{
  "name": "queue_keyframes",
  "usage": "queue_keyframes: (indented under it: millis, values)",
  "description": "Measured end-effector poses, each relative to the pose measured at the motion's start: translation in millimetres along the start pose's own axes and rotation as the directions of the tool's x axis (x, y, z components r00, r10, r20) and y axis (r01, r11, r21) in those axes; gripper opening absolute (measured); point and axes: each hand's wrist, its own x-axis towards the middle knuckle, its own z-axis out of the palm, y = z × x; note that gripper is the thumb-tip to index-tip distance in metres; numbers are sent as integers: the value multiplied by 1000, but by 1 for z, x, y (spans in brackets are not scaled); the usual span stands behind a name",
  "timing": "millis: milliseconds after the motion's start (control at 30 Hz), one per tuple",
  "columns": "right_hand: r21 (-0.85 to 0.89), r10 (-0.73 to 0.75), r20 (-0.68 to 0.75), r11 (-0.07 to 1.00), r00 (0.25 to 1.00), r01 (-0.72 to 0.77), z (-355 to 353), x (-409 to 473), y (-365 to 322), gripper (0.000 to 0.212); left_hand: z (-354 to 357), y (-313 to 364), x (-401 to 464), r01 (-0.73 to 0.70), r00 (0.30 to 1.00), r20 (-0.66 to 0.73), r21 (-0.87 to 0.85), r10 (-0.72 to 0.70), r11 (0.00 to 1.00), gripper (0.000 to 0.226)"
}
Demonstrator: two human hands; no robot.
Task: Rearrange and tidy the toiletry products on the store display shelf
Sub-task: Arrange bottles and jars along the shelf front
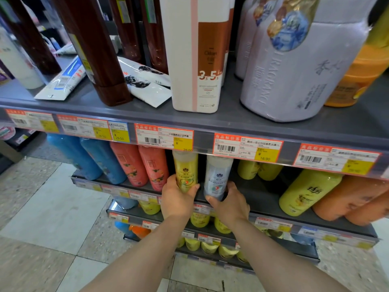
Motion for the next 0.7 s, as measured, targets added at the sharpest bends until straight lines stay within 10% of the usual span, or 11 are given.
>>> queue_keyframes:
  millis: [700]
  values:
    - [105,12,-5,994,1000,-11,5,-3,0,69,-4,-25,4,-48,997,72,144,38,988,62]
